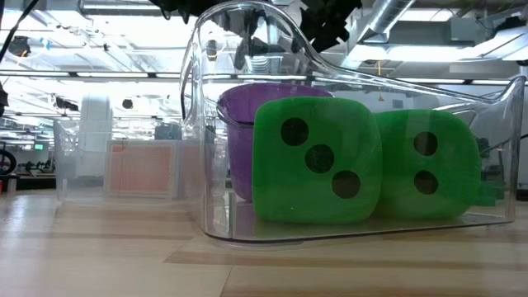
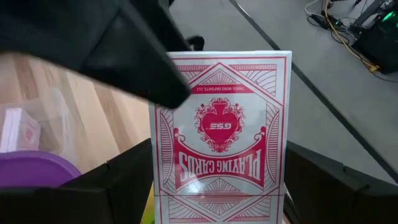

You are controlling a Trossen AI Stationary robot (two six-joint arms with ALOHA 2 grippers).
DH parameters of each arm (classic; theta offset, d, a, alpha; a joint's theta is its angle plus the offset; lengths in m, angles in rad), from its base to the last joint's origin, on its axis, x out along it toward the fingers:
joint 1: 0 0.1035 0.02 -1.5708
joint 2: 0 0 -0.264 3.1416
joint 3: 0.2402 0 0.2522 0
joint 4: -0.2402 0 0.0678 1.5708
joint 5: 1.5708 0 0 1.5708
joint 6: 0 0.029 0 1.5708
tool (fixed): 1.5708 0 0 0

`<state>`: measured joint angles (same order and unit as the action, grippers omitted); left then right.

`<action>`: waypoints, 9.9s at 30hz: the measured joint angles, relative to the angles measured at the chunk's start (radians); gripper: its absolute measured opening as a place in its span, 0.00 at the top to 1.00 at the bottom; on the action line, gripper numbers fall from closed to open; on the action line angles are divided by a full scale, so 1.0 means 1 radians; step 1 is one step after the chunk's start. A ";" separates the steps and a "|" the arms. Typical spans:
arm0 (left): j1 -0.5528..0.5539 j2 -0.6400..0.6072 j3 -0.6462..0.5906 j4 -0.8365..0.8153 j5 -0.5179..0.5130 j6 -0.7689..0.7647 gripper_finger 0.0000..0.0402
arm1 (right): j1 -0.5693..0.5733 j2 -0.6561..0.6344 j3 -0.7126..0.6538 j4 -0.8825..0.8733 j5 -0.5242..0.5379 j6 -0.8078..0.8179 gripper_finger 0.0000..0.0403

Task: Pick & Place Toys
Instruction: Put the red deck of cards into the white bin, then put the red game piece into the yellow bin

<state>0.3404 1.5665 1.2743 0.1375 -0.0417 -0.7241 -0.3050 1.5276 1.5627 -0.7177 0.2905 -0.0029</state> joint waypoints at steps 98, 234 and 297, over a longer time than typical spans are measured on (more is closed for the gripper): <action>-0.346 0.083 0.519 -1.703 0.349 0.563 0.84 | -0.219 -0.313 0.002 -0.186 -0.206 0.082 0.23; -0.435 -0.220 0.300 -1.550 0.144 -0.211 0.25 | -0.213 -0.324 0.001 -0.202 -0.318 0.112 0.23; -0.911 0.020 -0.454 -0.688 0.233 -1.534 0.25 | -0.214 -0.427 0.001 -0.205 -0.317 0.127 0.23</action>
<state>-0.5705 1.5860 0.8208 -0.5507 0.1913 -2.2582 -0.5190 1.1007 1.5639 -0.9226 -0.0261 0.1243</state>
